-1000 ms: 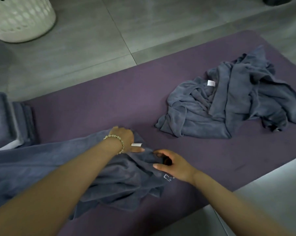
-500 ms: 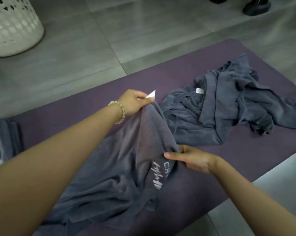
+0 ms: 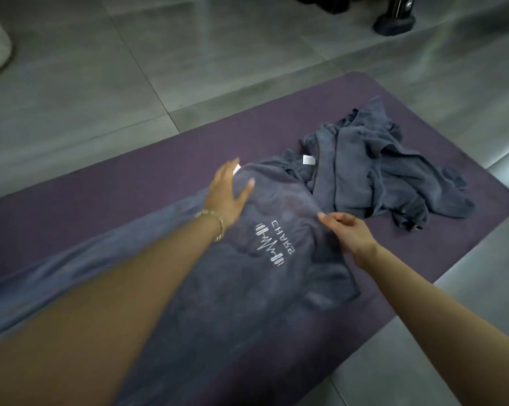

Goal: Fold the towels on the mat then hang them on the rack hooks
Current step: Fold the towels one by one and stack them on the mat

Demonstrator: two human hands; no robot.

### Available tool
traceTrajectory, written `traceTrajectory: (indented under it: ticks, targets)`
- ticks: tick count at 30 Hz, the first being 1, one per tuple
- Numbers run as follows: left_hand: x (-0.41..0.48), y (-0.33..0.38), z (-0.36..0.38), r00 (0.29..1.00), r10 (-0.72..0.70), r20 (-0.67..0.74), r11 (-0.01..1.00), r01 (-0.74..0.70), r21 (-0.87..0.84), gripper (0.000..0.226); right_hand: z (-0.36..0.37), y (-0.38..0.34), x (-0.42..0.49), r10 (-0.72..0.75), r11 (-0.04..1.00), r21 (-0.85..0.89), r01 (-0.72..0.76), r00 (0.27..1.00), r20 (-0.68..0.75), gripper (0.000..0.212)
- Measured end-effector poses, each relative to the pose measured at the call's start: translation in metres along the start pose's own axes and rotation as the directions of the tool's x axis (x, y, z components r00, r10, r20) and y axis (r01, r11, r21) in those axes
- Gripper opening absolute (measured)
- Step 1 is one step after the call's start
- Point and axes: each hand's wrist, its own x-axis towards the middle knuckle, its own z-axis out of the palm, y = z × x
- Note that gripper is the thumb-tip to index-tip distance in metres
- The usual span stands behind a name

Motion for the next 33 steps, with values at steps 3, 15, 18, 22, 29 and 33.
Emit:
traceTrajectory:
  ticks: [3,15,18,22,29,33]
  targets:
    - [-0.058,-0.037,0.028,0.991,0.025,0.128,0.968,-0.056,0.244,0.072,-0.009,0.037,-0.008,-0.029,0.990,-0.134,0.033,0.999,0.028,0.032]
    - [-0.124,-0.054,0.068,0.986,-0.007,0.168,0.945,-0.049,0.324,0.074,-0.004,0.069,-0.043,-0.138,0.990,-0.018,0.138,0.990,0.008,0.039]
    - [-0.124,-0.052,0.072,0.987,-0.044,0.151,0.949,-0.006,0.316,0.076,-0.006,0.065,-0.047,-0.193,0.980,-0.056,0.192,0.981,-0.011,0.052]
    - [-0.122,-0.050,0.072,0.978,-0.036,0.205,0.925,-0.045,0.377,0.074,-0.048,0.063,-0.033,-0.201,0.978,-0.085,0.189,0.966,-0.160,0.052]
    - [-0.124,-0.052,0.068,0.959,-0.040,0.280,0.869,-0.105,0.483,0.078,-0.036,0.077,-0.026,-0.192,0.886,-0.448,0.116,0.973,-0.128,0.031]
    - [-0.133,-0.055,0.046,0.956,-0.065,0.287,0.894,-0.071,0.442,0.075,-0.009,0.077,-0.036,-0.405,0.683,-0.661,0.309,0.914,0.009,0.055]
